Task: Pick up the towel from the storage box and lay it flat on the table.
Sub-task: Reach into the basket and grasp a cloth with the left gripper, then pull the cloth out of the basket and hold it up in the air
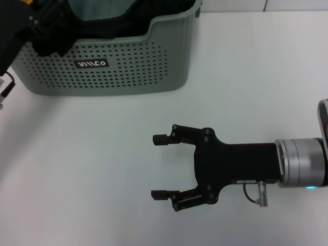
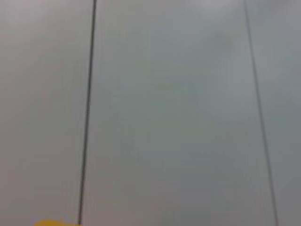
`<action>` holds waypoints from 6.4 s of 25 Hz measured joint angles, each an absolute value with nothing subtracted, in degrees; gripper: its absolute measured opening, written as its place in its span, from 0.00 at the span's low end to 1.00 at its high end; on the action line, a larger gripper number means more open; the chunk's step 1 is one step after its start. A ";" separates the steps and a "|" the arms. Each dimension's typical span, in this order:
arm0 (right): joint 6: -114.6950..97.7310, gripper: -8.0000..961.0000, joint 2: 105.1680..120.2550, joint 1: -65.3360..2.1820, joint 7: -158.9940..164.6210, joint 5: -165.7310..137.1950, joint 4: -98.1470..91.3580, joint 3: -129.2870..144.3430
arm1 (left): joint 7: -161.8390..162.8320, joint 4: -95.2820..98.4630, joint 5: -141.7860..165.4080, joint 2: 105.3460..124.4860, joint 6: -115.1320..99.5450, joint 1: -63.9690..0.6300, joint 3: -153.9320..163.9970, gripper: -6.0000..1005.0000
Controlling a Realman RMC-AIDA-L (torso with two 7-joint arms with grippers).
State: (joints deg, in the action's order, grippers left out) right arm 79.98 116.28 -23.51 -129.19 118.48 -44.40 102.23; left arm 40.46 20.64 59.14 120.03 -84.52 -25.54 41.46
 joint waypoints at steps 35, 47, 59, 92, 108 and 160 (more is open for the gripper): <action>79.28 0.92 116.28 -24.44 -129.37 118.47 -44.20 101.59 | 41.39 15.94 51.51 120.02 -78.52 -26.98 41.62 0.12; 79.47 0.92 116.28 -23.81 -130.93 120.61 -43.34 101.57 | 51.04 17.57 51.68 119.28 -108.12 -23.22 41.86 0.01; 79.71 0.92 116.28 -23.56 -134.56 127.13 -41.47 100.83 | 70.95 34.22 41.51 118.28 -119.51 -14.39 55.80 0.02; 78.28 0.92 116.27 -28.92 -133.98 133.21 -35.26 102.48 | 67.21 32.86 43.20 117.94 -116.97 -15.17 62.84 0.03; 78.00 0.90 116.27 -31.81 -131.63 134.27 -29.37 102.76 | 65.46 35.90 46.85 116.52 -116.98 -16.42 67.71 0.04; 89.49 0.42 113.20 -29.28 -129.27 116.09 -28.57 93.35 | 60.61 36.03 48.51 115.57 -116.75 -16.15 68.90 0.06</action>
